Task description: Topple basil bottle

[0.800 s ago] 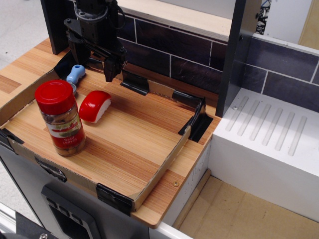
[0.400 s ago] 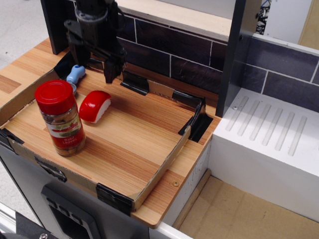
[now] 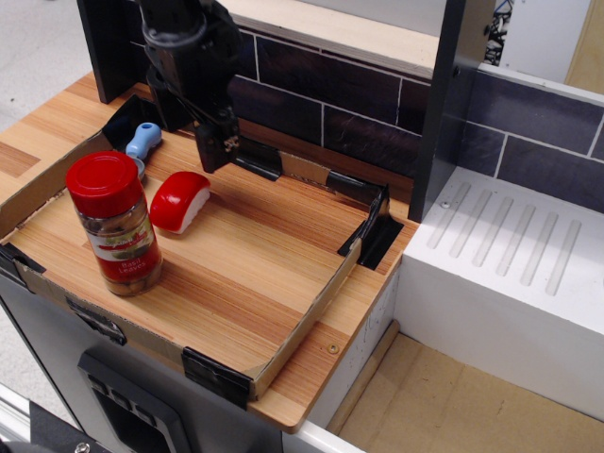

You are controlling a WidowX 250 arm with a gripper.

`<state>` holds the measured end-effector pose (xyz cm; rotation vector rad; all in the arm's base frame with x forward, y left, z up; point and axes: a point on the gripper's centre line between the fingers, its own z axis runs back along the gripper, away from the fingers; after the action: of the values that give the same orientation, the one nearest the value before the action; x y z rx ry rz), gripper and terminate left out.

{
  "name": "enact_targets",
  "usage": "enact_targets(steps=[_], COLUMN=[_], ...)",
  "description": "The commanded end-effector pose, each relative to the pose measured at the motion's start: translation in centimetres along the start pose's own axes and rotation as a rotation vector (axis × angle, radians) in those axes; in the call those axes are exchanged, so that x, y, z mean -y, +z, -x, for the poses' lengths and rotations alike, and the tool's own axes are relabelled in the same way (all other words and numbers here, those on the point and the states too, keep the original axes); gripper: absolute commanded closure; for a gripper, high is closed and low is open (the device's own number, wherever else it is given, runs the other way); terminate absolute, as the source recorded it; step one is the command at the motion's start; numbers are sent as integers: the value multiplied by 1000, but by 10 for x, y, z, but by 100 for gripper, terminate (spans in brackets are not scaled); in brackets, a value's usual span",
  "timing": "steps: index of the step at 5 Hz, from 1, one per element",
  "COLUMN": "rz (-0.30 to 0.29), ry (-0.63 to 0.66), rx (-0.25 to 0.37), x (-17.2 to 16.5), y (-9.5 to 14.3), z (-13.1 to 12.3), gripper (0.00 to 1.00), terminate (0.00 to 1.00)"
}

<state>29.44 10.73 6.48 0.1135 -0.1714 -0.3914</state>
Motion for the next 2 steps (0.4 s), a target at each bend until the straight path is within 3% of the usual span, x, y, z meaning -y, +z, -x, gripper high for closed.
enact_targets(steps=[1, 2], rz=[9, 33], ry=[-221, -303], rx=[-33, -116], x=[-2, 5], y=[40, 49], z=[4, 14], gripper=[0, 0], terminate=[0, 0])
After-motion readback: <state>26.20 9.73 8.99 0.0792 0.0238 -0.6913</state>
